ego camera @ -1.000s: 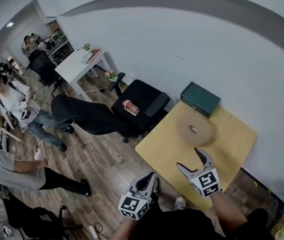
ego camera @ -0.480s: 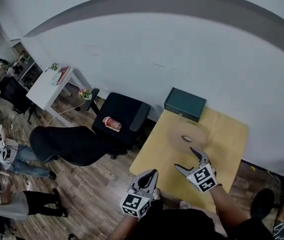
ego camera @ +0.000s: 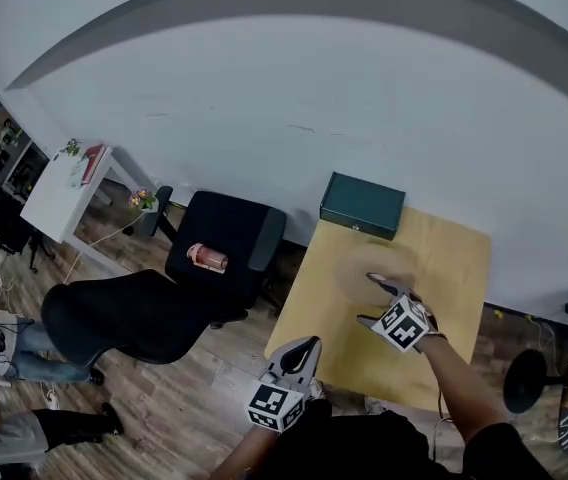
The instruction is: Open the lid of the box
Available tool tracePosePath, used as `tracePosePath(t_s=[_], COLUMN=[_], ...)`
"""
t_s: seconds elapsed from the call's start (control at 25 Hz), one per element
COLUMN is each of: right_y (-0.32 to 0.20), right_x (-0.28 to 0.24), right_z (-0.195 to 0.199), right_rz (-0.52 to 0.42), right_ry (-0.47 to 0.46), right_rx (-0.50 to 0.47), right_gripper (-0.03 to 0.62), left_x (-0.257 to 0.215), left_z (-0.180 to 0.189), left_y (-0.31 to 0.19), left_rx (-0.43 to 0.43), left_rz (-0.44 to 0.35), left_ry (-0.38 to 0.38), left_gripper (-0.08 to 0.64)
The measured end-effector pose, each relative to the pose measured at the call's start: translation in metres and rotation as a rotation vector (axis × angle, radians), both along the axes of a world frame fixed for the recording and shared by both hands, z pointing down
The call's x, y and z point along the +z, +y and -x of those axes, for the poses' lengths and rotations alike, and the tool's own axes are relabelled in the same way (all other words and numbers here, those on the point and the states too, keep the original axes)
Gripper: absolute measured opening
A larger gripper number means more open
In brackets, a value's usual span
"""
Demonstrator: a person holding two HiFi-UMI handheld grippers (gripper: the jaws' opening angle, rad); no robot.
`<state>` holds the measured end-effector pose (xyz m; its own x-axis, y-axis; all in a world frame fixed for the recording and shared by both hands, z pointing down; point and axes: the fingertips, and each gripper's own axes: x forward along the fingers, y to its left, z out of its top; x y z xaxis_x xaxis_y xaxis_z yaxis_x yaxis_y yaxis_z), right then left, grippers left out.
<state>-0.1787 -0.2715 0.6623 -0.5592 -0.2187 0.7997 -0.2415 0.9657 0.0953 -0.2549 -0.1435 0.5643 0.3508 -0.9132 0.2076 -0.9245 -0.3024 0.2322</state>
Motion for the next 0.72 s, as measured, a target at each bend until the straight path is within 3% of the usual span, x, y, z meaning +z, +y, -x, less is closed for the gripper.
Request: tracePosePath(t_s=[0.4, 0.72], right_y=[-0.027, -0.034], right_x=[0.046, 0.06], right_z=[0.015, 0.019], right_rz=[0.025, 0.017], right_ry=[0.212, 0.286], right_rx=[0.005, -0.044], right_gripper=[0.411, 0.356], left_x=[0.012, 0.013], left_z=[0.033, 0.028], left_y=[-0.012, -0.021], left_rx=[0.093, 0.099], left_rz=[0.009, 0.004], left_ry=[0.008, 0.02], left_gripper=[0.02, 0.02])
